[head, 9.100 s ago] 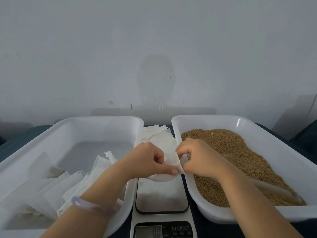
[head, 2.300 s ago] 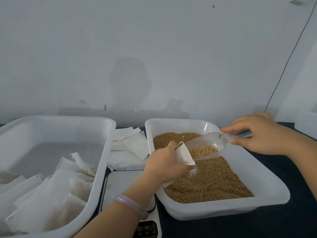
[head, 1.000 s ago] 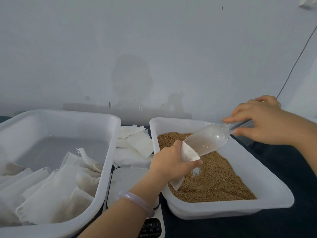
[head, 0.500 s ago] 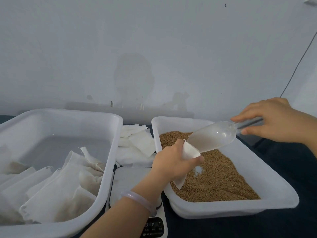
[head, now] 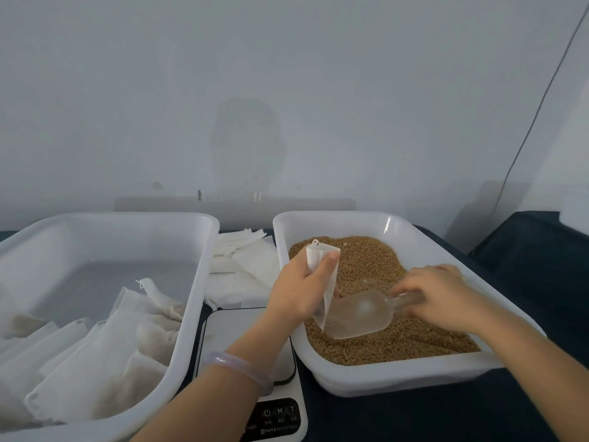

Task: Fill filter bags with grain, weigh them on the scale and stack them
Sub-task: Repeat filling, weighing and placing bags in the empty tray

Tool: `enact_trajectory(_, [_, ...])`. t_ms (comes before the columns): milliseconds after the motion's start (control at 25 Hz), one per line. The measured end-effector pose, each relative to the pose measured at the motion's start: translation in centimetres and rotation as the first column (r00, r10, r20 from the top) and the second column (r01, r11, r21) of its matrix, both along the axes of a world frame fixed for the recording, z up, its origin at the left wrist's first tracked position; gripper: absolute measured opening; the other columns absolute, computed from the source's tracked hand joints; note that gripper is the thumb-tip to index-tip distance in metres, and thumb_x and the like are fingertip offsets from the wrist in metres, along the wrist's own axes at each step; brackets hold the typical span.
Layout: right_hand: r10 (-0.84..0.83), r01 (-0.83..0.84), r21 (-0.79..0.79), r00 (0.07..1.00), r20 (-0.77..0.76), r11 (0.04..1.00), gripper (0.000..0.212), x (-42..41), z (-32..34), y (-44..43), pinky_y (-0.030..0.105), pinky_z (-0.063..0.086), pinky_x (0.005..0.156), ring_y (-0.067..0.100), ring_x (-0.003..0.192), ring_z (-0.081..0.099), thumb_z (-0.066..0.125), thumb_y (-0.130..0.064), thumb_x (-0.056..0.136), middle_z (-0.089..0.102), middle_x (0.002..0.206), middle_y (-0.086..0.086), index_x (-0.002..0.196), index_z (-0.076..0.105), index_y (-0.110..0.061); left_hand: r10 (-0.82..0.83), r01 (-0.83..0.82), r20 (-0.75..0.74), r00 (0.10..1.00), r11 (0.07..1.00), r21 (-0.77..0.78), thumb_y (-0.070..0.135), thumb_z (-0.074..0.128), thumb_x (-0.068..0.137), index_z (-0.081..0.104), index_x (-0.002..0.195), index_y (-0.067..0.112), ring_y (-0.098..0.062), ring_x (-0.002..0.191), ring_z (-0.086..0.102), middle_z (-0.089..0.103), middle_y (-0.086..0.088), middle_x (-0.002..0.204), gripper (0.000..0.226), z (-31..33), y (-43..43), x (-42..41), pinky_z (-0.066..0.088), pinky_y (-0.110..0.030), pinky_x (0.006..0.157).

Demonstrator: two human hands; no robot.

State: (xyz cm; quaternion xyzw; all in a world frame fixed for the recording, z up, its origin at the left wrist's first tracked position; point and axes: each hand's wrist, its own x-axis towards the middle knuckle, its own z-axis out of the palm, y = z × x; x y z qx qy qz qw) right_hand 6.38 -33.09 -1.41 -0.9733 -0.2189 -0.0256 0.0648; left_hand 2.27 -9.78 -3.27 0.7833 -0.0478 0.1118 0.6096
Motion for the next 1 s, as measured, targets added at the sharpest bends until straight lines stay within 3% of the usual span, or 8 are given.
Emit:
enact_trajectory(80, [0.026,-0.025,0.017,0.998,-0.062,1.0,0.026,0.1,-0.7,0.3,0.042,0.029,0.104,0.01,0.108,0.046,0.07,-0.05,0.075,0.053,0.095,-0.034,0.099,0.061,-0.055,0.007,-0.007,0.002,1.0,1.0,-0.01,0.052,0.048,0.091,0.059,0.082,0.022,-0.016,0.068,0.068,0.066,0.005,0.064,0.033,0.0,0.0,0.0,0.054,-0.045,0.081])
enact_trajectory(280, [0.074,-0.072,0.058,0.997,-0.034,0.996,0.027,-0.3,-0.5,-0.4,0.037,0.021,0.108,-0.005,0.101,0.046,0.069,-0.042,0.08,0.053,0.095,-0.036,0.1,0.058,-0.056,0.028,-0.029,0.012,1.0,0.999,0.018,0.05,0.047,0.092,0.057,0.078,0.023,-0.026,0.081,0.065,0.065,-0.001,0.074,0.032,0.0,-0.1,0.1,0.052,-0.048,0.083])
enact_trajectory(400, [0.044,-0.036,0.136,0.998,-0.05,0.99,0.029,-0.8,0.7,-1.5,0.04,0.028,0.109,-0.004,0.103,0.051,0.068,-0.036,0.082,0.054,0.093,-0.039,0.105,0.059,-0.051,0.032,-0.033,0.031,0.999,0.999,0.038,0.053,0.048,0.091,0.051,0.07,0.03,-0.015,0.07,0.061,0.059,0.011,0.065,0.031,0.0,-0.1,0.1,0.05,-0.035,0.07])
enact_trajectory(520, [-0.024,0.033,0.19,0.998,-0.05,0.981,0.031,-1.2,2.1,-2.5,0.045,0.032,0.109,-0.002,0.102,0.054,0.067,-0.031,0.084,0.057,0.1,-0.03,0.111,0.059,-0.045,0.012,-0.014,0.043,0.999,0.999,0.048,0.062,0.057,0.08,0.052,0.072,0.032,-0.005,0.057,0.057,0.056,0.016,0.056,0.032,0.0,0.1,-0.1,0.045,-0.027,0.06])
enact_trajectory(680, [-0.041,0.05,0.341,0.999,-0.035,0.939,0.029,-1.8,5.2,-3.6,0.039,0.04,0.102,0.006,0.106,0.058,0.064,-0.024,0.086,0.062,0.105,-0.023,0.105,0.057,-0.045,-0.02,0.016,0.029,0.999,0.991,0.13,0.065,0.073,0.054,0.056,0.086,0.029,-0.011,0.078,0.063,0.064,0.01,0.077,0.051,0.1,0.1,-0.2,0.054,-0.034,0.075])
enact_trajectory(760, [-0.008,0.008,0.379,1.0,-0.003,0.925,0.03,-2.1,7.2,-3.6,0.032,0.04,0.097,-0.003,0.105,0.056,0.065,-0.025,0.084,0.062,0.105,-0.028,0.104,0.06,-0.047,-0.008,0.003,0.024,1.0,0.982,0.187,0.06,0.074,0.054,0.056,0.088,0.026,-0.014,0.083,0.063,0.064,0.008,0.082,0.052,0.1,0.1,-0.1,0.053,-0.04,0.08])
enact_trajectory(880, [0.056,-0.077,0.32,0.996,0.074,0.944,0.033,-2.4,10.2,-2.6,0.028,0.036,0.095,-0.008,0.102,0.055,0.069,-0.027,0.081,0.062,0.101,-0.029,0.1,0.059,-0.053,-0.027,0.023,0.01,1.0,0.972,0.233,0.056,0.073,0.055,0.056,0.085,0.028,-0.015,0.084,0.063,0.063,0.011,0.078,0.045,0.2,0.1,0.0,0.052,-0.043,0.083])
enact_trajectory(1000, [0.118,-0.139,0.055,0.952,0.284,0.989,0.032,-2.4,12.2,-1.2,0.031,0.015,0.105,0.003,0.1,0.051,0.067,-0.031,0.081,0.059,0.101,-0.026,0.1,0.055,-0.055,-0.036,0.037,-0.008,0.999,0.964,0.263,0.058,0.073,0.055,0.054,0.083,0.032,-0.014,0.083,0.062,0.061,0.013,0.077,0.042,0.3,0.1,0.0,0.051,-0.043,0.084])
